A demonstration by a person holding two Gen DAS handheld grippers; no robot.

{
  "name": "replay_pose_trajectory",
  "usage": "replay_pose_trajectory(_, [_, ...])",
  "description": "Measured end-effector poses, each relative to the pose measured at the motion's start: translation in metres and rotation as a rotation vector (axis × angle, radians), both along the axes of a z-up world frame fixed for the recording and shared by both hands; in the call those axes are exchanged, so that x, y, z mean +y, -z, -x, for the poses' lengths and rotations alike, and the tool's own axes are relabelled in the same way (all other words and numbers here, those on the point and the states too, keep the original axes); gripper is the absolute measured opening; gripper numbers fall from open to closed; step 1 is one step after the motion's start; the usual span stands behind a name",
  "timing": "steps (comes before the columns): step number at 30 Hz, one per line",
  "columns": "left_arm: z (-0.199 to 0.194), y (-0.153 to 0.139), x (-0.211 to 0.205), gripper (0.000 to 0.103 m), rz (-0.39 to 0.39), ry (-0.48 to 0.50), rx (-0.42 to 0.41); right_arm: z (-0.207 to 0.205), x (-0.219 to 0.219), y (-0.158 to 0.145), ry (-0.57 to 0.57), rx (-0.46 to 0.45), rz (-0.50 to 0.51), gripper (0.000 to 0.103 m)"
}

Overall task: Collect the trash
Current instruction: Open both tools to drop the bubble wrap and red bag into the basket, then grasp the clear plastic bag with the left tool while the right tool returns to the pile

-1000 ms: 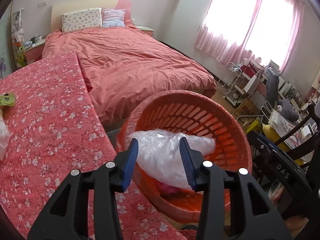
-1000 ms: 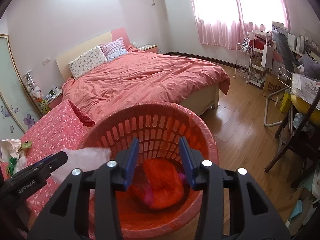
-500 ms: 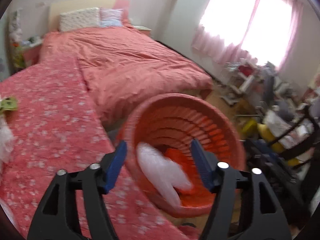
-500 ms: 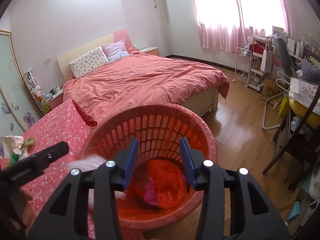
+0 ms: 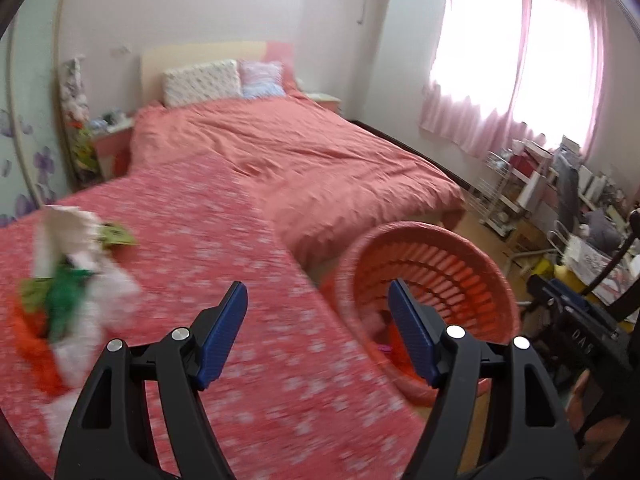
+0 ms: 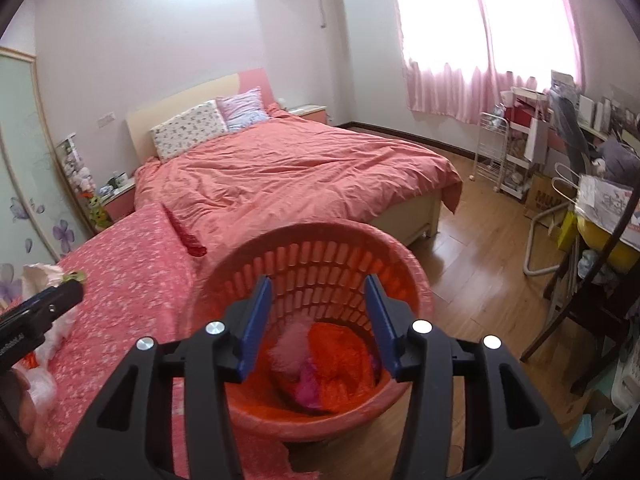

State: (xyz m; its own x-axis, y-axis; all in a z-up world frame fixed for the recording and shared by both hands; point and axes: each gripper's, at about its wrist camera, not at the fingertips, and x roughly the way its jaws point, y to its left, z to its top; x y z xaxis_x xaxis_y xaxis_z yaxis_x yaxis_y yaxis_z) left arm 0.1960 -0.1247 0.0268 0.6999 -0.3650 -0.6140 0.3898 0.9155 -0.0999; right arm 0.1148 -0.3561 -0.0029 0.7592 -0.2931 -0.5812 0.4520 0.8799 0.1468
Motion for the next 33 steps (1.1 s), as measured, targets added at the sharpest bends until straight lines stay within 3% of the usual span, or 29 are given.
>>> replay_pose_trajectory(10, [0.029,0.000,0.105,0.075,-0.020,-0.184,-0.061,-0.008,0.085,-0.015,-0.152,-0.038,0.010,0.058])
replay_pose_trajectory(16, [0.051,0.019,0.156,0.081,-0.025,-0.283,-0.081,-0.012,0.141,-0.014,-0.255,-0.043,0.012,0.059])
replay_pose_trajectory(23, [0.048,0.049,0.171,0.081,-0.041,-0.338,-0.025,-0.013,0.177,-0.003,-0.326,-0.017,-0.007,0.060])
replay_pose_trajectory(31, [0.030,0.078,0.172,0.081,-0.070,-0.369,0.085,-0.012,0.179,0.006,-0.329,0.002,-0.017,0.060])
replay_pose_trajectory(33, [0.027,0.081,0.173,0.074,-0.043,-0.361,0.113,-0.013,0.178,0.006,-0.327,0.005,-0.021,0.060])
